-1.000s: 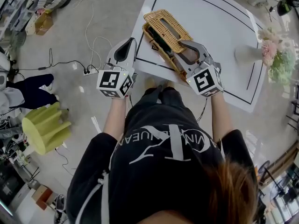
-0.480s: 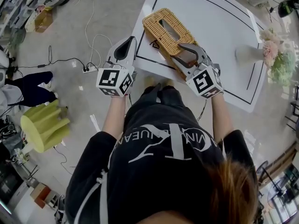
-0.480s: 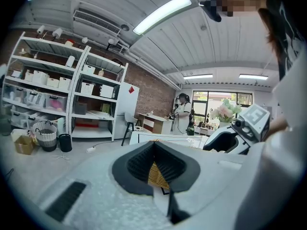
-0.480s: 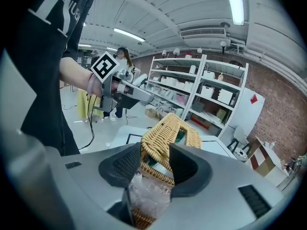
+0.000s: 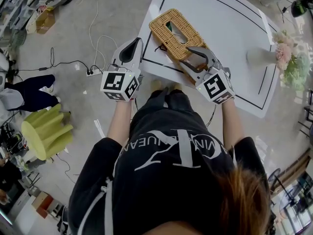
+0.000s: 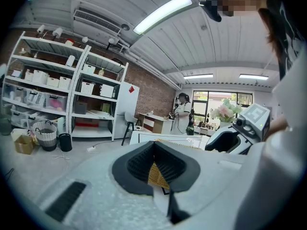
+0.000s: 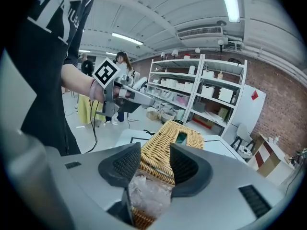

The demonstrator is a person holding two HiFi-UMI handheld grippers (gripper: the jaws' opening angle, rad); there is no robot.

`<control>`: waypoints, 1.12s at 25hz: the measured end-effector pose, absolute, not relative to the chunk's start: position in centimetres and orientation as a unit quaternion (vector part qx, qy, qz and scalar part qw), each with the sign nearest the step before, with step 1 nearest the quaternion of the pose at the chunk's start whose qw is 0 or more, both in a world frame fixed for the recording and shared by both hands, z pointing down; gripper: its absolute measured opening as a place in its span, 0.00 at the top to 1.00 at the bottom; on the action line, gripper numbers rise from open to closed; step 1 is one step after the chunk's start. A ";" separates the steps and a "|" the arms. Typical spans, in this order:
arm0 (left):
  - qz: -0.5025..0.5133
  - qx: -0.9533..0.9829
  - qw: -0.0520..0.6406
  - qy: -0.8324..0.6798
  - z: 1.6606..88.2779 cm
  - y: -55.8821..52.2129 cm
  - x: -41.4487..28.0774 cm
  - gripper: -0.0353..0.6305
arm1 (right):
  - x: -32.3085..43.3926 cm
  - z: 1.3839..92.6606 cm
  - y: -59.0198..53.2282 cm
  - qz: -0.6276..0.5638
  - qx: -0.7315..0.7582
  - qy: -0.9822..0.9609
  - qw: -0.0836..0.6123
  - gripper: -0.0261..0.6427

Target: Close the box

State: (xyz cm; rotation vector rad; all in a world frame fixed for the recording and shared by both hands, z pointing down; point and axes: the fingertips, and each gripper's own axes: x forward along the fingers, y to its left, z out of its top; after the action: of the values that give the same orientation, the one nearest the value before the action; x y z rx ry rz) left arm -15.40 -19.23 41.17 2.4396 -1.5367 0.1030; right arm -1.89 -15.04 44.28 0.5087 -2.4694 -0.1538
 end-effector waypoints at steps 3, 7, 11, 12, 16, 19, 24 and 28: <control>0.035 0.839 0.128 -0.528 41.2 -19.3 -15.4 0.93 | -1.6 44.0 -15.2 -0.043 0.203 -0.934 0.292 0.68; 0.034 0.840 0.127 -0.526 41.1 -19.4 -15.5 0.93 | -0.9 43.2 -15.4 -0.020 0.227 -0.936 0.268 0.70; 0.033 0.843 0.123 -0.523 41.0 -19.5 -15.1 0.93 | 0.1 41.8 -15.8 -0.008 0.258 -0.938 0.231 0.77; 0.032 0.844 0.122 -0.522 40.9 -19.6 -15.0 0.93 | 0.5 41.4 -15.8 -0.005 0.267 -0.938 0.223 0.79; 0.030 0.847 0.117 -0.518 40.4 -19.7 -14.8 0.93 | 1.7 40.3 -16.3 0.010 0.303 -0.933 0.192 0.86; 0.028 0.848 0.112 -0.517 39.9 -19.8 -14.9 0.93 | 2.5 39.6 -16.6 0.017 0.325 -0.929 0.175 0.91; 0.025 0.850 0.104 -0.516 39.3 -20.0 -15.2 0.93 | 3.6 38.7 -17.2 0.026 0.357 -0.921 0.151 0.96; 0.022 0.852 0.098 -0.515 38.9 -20.4 -15.0 0.93 | 4.3 38.3 -17.7 0.028 0.373 -0.916 0.143 0.96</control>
State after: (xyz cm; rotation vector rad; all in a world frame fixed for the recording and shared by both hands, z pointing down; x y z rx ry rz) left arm -15.03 -20.42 38.86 2.5199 -1.5229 0.0662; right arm 4.31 -17.68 38.26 1.0762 -2.6432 0.0815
